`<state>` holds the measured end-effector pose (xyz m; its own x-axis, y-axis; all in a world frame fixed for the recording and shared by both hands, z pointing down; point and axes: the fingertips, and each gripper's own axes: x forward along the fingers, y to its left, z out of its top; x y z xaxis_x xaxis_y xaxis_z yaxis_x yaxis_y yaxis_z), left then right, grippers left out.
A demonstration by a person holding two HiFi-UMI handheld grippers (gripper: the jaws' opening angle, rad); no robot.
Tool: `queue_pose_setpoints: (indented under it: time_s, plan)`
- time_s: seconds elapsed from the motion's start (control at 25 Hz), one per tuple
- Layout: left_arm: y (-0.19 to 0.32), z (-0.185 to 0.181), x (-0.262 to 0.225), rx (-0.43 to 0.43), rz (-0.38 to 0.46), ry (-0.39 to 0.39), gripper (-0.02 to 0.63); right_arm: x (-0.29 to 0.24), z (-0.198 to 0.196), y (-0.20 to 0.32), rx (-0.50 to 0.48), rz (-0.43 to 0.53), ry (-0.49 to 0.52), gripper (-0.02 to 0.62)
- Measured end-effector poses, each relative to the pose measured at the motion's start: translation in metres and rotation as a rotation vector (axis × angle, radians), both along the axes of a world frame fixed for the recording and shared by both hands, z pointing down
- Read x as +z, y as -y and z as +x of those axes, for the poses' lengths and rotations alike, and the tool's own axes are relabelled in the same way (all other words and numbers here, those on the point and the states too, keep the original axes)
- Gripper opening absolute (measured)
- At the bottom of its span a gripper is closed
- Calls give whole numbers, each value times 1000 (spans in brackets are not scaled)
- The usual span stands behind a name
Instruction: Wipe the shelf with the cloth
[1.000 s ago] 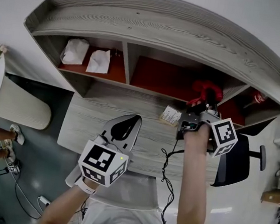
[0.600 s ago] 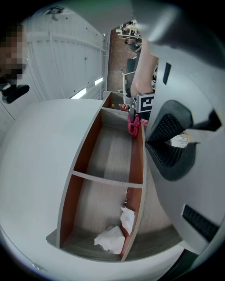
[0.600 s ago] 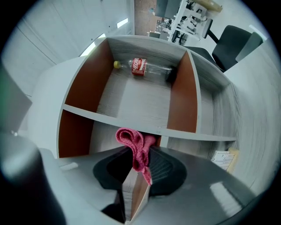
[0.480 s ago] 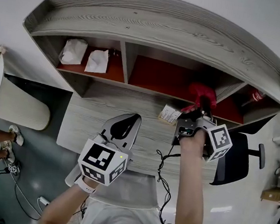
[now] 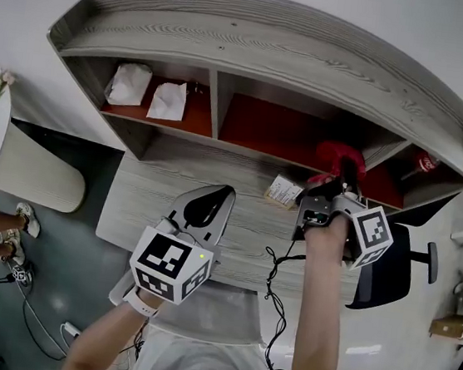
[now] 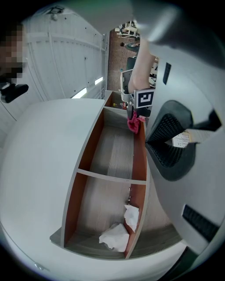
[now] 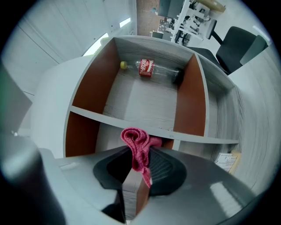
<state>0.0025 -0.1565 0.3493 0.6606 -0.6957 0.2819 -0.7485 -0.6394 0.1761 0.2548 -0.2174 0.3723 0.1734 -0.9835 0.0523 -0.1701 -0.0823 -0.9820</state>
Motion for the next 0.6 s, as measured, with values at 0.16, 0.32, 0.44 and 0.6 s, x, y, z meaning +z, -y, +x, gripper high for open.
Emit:
queue_pose_setpoints:
  time_s: [0.16, 0.32, 0.44, 0.6]
  plan:
    - [2, -1, -3, -1, 8, -5, 6, -20, -2, 0, -11, 32, -48, 104]
    - [4, -1, -6, -3, 18, -7, 6, -41, -2, 1, -26, 64, -107, 104]
    - [5, 0, -10, -3, 23, -5, 6, -57, -2, -3, -17, 76, -126, 104]
    - [6, 1, -13, -3, 28, -6, 6, -80, -1, -2, -18, 117, -160, 104]
